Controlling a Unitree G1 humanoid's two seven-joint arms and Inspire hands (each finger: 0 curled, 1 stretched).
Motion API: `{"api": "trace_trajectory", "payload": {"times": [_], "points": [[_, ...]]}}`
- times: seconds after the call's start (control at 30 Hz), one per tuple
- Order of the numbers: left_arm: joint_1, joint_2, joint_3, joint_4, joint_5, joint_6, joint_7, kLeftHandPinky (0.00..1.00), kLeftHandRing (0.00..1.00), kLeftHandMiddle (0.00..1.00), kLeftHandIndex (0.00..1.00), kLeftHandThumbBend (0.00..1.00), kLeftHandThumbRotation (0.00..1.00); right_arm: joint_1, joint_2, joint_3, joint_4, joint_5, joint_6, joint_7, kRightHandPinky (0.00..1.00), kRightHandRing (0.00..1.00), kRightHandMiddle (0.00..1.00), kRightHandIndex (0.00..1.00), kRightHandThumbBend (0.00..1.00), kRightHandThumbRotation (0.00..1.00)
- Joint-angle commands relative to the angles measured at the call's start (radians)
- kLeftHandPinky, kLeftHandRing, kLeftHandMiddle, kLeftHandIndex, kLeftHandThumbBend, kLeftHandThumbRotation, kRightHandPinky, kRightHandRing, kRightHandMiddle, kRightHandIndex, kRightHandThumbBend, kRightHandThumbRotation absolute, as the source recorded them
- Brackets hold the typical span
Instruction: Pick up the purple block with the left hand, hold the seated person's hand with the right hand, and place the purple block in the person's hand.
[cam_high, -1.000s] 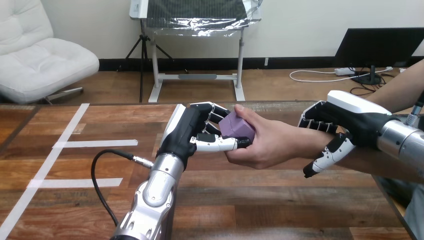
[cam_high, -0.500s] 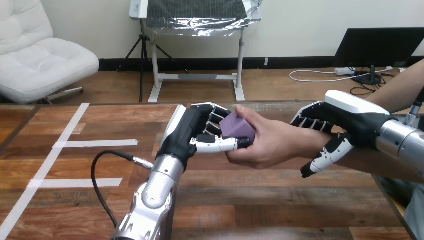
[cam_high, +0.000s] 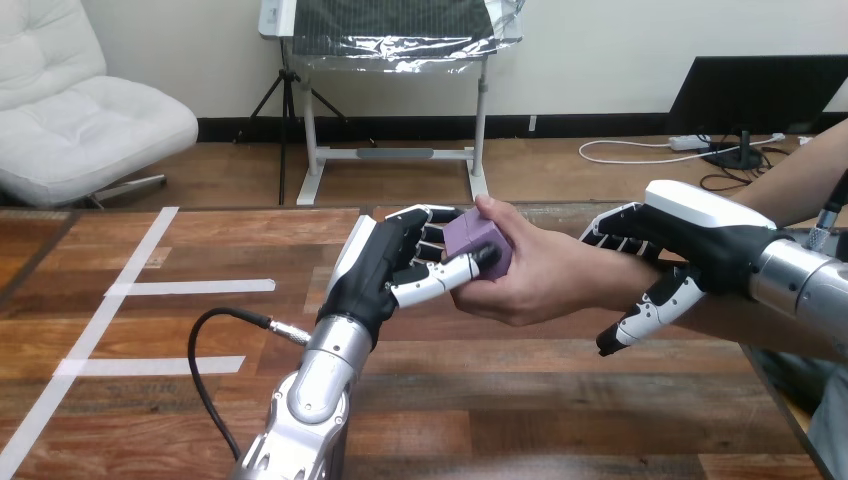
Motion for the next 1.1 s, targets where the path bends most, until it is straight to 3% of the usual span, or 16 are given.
{"api": "trace_trajectory", "payload": {"times": [0.0, 0.37, 0.7, 1.07], "points": [[-0.027, 0.009, 0.003, -0.036, 0.002, -0.022, 0.016, 0.60, 0.67, 0.70, 0.73, 0.72, 0.93, -0.006, 0.001, -0.013, 0.008, 0.003, -0.005, -0.003, 0.53, 0.61, 0.66, 0.68, 0.91, 0.19], [-0.014, 0.019, -0.002, -0.041, 0.011, -0.040, 0.022, 0.79, 0.80, 0.79, 0.78, 0.77, 1.00, 0.007, 0.001, -0.021, -0.001, 0.018, 0.006, 0.007, 0.53, 0.63, 0.68, 0.70, 0.89, 0.25], [-0.002, 0.024, -0.005, -0.045, 0.014, -0.055, 0.029, 0.84, 0.86, 0.84, 0.82, 0.82, 1.00, 0.013, 0.001, -0.022, 0.003, 0.030, 0.010, 0.021, 0.61, 0.74, 0.76, 0.76, 0.91, 0.50], [0.013, 0.030, -0.003, -0.045, 0.013, -0.088, 0.039, 0.86, 0.87, 0.86, 0.84, 0.85, 1.00, 0.016, 0.004, -0.029, 0.008, 0.059, 0.022, 0.047, 0.66, 0.81, 0.83, 0.84, 0.97, 0.68]]}}
